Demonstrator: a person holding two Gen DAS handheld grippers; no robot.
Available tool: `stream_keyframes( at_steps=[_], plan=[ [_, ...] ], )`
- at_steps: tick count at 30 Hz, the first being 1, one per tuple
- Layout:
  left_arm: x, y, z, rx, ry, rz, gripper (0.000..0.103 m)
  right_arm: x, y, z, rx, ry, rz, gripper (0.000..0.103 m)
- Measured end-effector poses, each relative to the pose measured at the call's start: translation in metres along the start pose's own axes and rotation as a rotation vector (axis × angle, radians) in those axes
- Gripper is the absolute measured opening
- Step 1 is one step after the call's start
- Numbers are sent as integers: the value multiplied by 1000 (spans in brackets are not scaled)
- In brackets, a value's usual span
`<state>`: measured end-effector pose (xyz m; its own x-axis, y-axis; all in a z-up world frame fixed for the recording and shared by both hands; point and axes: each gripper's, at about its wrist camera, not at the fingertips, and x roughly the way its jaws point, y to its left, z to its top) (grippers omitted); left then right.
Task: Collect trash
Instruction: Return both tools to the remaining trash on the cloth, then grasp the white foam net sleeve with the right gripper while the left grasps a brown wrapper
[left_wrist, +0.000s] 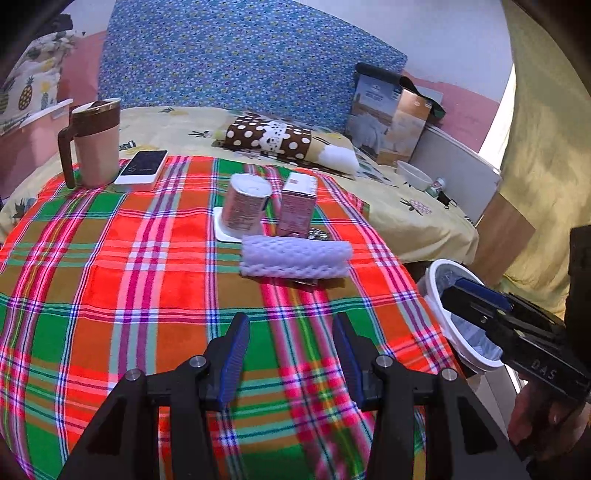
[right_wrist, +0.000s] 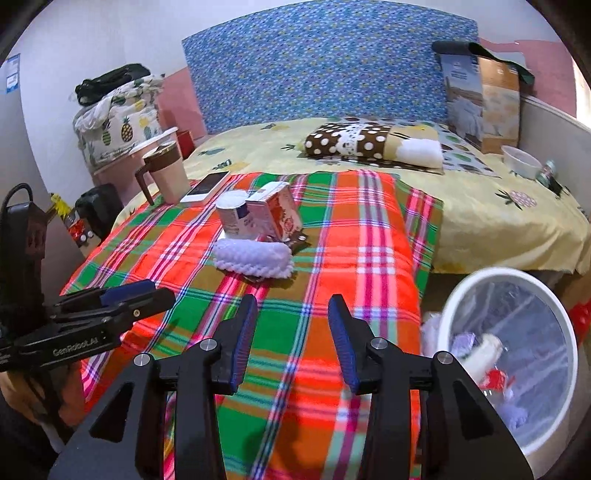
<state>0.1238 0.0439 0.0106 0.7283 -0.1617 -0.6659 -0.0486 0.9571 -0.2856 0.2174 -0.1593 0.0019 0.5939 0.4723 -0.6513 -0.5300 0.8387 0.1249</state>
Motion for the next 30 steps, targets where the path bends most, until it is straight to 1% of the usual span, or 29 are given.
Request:
stream_keyframes(
  at_steps=[7,12,16,18,21,22,23,30],
  plan=[
    [9,17,5,-21,12,4,46,27,9,12,-60,40,36,42],
    [14,28,10,-31,14,-1,46,44,11,20,-110,61,42,42],
    [16,36,13,-40,15,-8,46,55,14,28,-154,63,52,43],
    [16,39,14,-41,14,-13,46,63,15,32,-173,64,56,46],
    [16,45,16,-47,14,-10,46,73,14,37,-184,68,62,46],
    [16,46,16,-50,14,-9,46,76,14,37,-186,51,57,46],
    [17,49,16,-55,15,-7,46,80,15,37,-189,63,59,46],
    [19,55,17,-70,20,-5,46,80,23,29,-229,137,153,46]
  ],
)
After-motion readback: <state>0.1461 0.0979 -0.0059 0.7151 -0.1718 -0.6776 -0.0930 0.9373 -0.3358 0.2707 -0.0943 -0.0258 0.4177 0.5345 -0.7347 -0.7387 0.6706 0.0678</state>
